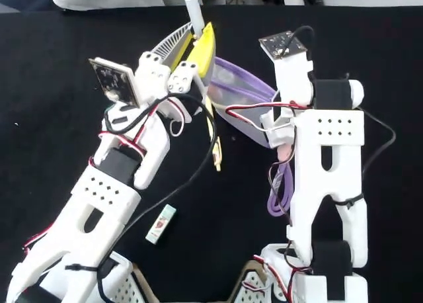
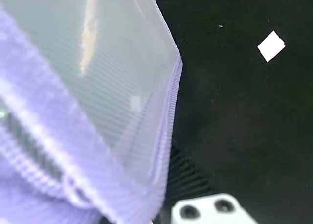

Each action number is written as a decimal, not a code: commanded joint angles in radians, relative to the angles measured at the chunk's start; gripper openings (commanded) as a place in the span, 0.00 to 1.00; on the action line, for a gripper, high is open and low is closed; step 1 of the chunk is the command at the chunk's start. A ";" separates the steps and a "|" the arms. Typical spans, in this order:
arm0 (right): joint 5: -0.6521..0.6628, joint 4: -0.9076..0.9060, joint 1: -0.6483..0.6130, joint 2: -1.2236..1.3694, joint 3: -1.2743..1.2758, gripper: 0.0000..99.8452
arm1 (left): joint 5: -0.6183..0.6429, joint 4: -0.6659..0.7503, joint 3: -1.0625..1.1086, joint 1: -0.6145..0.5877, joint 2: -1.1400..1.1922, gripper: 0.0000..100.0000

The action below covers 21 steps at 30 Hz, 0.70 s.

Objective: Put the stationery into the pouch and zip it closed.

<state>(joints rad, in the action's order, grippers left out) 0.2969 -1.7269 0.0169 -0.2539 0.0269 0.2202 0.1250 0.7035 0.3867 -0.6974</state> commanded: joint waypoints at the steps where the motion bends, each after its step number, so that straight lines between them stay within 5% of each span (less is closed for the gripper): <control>1: -0.011 0.006 -0.012 -0.031 -0.007 0.01 | -0.037 0.026 -0.002 0.010 -0.015 0.03; 12: -0.011 0.009 -0.012 -0.031 -0.007 0.01 | -0.029 -0.245 -0.137 0.001 0.077 0.15; 21: -0.011 0.008 -0.012 -0.031 -0.007 0.01 | -0.028 -0.624 -0.412 -0.073 0.086 0.21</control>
<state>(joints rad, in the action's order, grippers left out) 0.2969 -1.7269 0.0169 -0.2539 0.0269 0.1818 -0.3874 0.4457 0.3636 -0.6130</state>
